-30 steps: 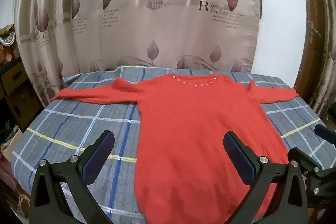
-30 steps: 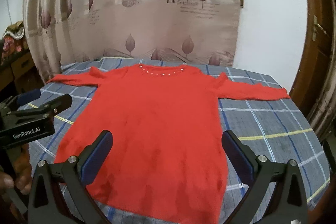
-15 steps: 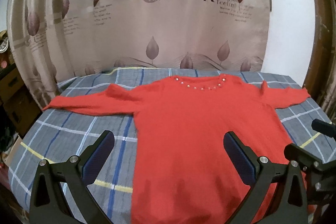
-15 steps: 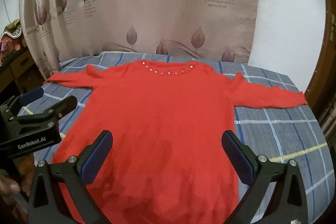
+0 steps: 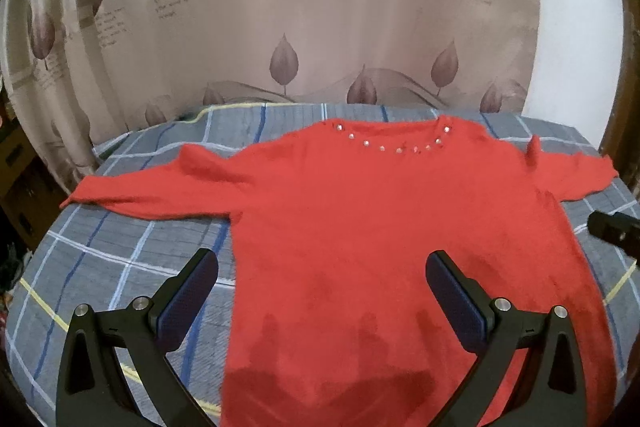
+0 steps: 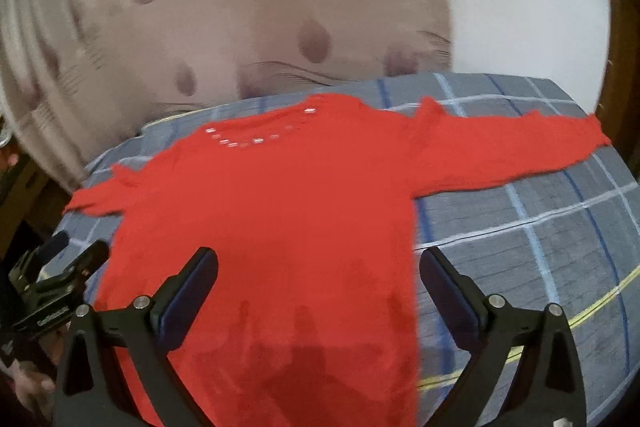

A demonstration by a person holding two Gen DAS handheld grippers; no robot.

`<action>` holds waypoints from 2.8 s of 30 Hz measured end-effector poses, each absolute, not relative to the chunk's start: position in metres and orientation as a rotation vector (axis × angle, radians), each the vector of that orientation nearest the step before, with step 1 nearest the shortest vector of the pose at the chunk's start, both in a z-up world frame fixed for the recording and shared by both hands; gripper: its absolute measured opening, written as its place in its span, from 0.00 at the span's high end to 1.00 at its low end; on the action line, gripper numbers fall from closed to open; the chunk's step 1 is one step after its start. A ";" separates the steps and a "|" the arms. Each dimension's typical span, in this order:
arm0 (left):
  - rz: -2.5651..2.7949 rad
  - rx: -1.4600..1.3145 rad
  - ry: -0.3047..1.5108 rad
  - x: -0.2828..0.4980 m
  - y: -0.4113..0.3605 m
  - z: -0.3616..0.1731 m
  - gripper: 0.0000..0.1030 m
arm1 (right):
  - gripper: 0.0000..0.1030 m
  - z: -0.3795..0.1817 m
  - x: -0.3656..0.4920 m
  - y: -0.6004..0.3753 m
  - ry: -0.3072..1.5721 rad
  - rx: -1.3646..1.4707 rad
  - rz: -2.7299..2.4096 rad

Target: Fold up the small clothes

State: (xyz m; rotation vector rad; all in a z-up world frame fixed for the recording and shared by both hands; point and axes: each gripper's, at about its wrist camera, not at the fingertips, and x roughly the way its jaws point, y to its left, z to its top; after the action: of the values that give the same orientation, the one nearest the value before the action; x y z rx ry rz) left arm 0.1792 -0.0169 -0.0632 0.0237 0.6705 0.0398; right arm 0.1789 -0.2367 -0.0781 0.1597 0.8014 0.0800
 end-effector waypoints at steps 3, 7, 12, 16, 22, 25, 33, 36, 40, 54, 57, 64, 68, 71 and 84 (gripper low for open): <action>0.046 0.017 0.690 0.189 -0.017 -0.072 0.00 | 0.03 -0.083 0.185 -0.251 0.812 0.166 0.045; 0.050 0.001 0.720 0.199 -0.017 -0.082 0.00 | 0.03 -0.091 0.192 -0.265 0.835 0.188 0.017; 0.056 0.009 0.726 0.204 -0.019 -0.087 0.00 | 0.03 -0.096 0.196 -0.255 0.847 0.152 0.033; 0.054 0.009 0.733 0.208 -0.018 -0.092 0.00 | 0.03 -0.096 0.197 -0.256 0.847 0.166 0.063; 0.027 0.000 0.758 0.212 -0.019 -0.101 0.00 | 0.03 -0.104 0.203 -0.330 0.836 0.415 0.075; 0.018 -0.004 0.762 0.213 -0.021 -0.104 0.00 | 0.20 -0.107 0.203 -0.385 0.797 0.524 0.013; 0.017 0.003 0.773 0.213 -0.023 -0.107 0.00 | 0.59 -0.135 0.211 -0.542 0.679 0.909 -0.125; 0.026 0.005 0.789 0.216 -0.022 -0.110 0.00 | 0.58 -0.149 0.219 -0.586 0.651 1.039 -0.167; 0.034 0.016 0.801 0.218 -0.023 -0.111 0.00 | 0.63 -0.156 0.239 -0.609 0.632 1.104 -0.144; 0.042 0.059 0.839 0.224 -0.029 -0.117 0.00 | 0.65 -0.157 0.300 -0.642 0.691 1.087 -0.161; 0.038 0.054 0.845 0.225 -0.028 -0.117 0.00 | 0.91 -0.160 0.303 -0.640 0.721 1.006 -0.231; 0.035 0.021 0.838 0.224 -0.023 -0.116 0.00 | 0.92 -0.127 0.299 -0.614 0.633 1.002 -0.156; 0.027 -0.050 0.831 0.224 -0.012 -0.114 0.00 | 0.92 -0.080 0.313 -0.524 0.636 0.941 0.047; 0.018 -0.120 0.820 0.221 0.000 -0.111 0.00 | 0.92 -0.060 0.326 -0.452 0.654 0.919 0.167; 0.031 -0.253 0.719 0.207 0.098 -0.073 0.00 | 0.92 -0.110 0.396 -0.099 0.890 0.807 0.524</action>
State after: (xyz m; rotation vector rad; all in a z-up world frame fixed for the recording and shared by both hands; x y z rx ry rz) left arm 0.2073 0.0979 -0.0733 -0.2525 0.7193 0.0306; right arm 0.3961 -0.0994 -0.1104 0.8075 0.8896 0.5244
